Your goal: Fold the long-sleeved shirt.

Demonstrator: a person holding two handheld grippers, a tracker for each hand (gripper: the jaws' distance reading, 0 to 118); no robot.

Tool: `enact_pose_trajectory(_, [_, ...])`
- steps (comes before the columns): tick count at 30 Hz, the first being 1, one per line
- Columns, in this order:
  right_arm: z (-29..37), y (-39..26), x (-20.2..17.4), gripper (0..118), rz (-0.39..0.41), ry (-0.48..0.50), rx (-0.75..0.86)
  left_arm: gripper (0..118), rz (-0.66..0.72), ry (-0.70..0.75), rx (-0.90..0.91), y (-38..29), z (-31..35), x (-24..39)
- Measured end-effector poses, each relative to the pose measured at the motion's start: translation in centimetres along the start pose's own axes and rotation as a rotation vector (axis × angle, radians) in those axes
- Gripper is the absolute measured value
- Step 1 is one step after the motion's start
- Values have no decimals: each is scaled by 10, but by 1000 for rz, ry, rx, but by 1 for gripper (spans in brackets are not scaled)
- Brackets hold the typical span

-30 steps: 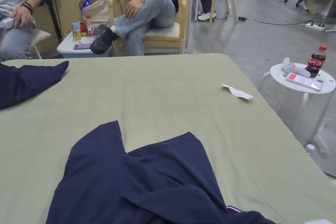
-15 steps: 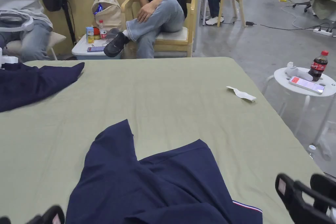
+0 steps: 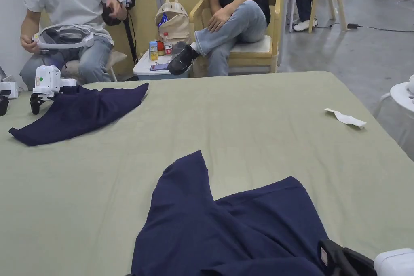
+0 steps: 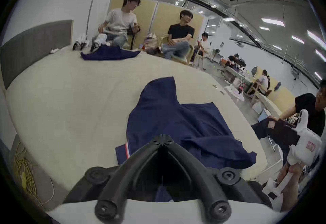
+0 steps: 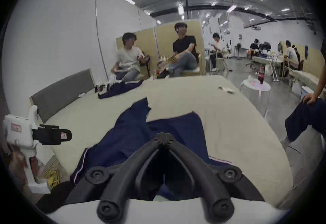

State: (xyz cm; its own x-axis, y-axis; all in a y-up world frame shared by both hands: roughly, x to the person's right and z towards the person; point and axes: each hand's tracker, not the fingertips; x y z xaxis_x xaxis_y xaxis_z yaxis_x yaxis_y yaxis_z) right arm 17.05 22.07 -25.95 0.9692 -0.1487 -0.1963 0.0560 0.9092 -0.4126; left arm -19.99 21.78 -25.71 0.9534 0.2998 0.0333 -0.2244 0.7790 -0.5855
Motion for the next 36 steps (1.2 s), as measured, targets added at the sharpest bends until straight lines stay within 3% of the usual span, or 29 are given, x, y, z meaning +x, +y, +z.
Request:
enact_pose_trajectory(7, [1, 6, 22, 0, -81, -18, 32, 0, 13, 66, 35, 33, -26, -25])
enact_pose_trajectory(10, [1, 8, 31, 0, -97, -32, 48, 1, -83, 117, 53, 66, -63, -24])
enact_pose_trajectory(11, [1, 10, 33, 0, -103, -37, 49, 15, -92, 141, 49, 76, -80, -25])
enact_pose_trajectory(13, [-3, 9, 41, 0, -125, -38, 43, 67, -78, 107, -41, 94, -124, -32])
enact_pose_trajectory(14, [-5, 8, 45, 0, -133, -41, 40, 70, -58, 50, -97, 101, -151, -35])
enact_pose_trajectory(19, [-22, -5, 58, 0, -153, -82, -17, 69, -110, 46, -347, 90, -262, -46])
enact_pose_trajectory(22, [-30, -14, 68, 0, -172, -95, -51, 59, -129, 101, -427, 70, -293, -50])
enact_pose_trajectory(23, [-33, -16, 70, 0, -172, -105, -59, 27, -150, 78, -278, 75, -279, -43])
enact_pose_trajectory(24, [-34, -18, 72, 0, -173, -114, -65, 0, -138, 84, -266, 78, -279, -41])
enact_pose_trajectory(26, [-36, -21, 75, 0, -191, -114, -73, 0, -79, 79, -289, 68, -277, -41])
enact_pose_trajectory(29, [-41, -22, 78, 0, -233, -99, -84, 0, -176, 42, -271, 75, -260, -25])
enact_pose_trajectory(36, [-37, -7, 74, 0, -194, -113, -69, 0, -65, 31, 19, 137, -94, -67])
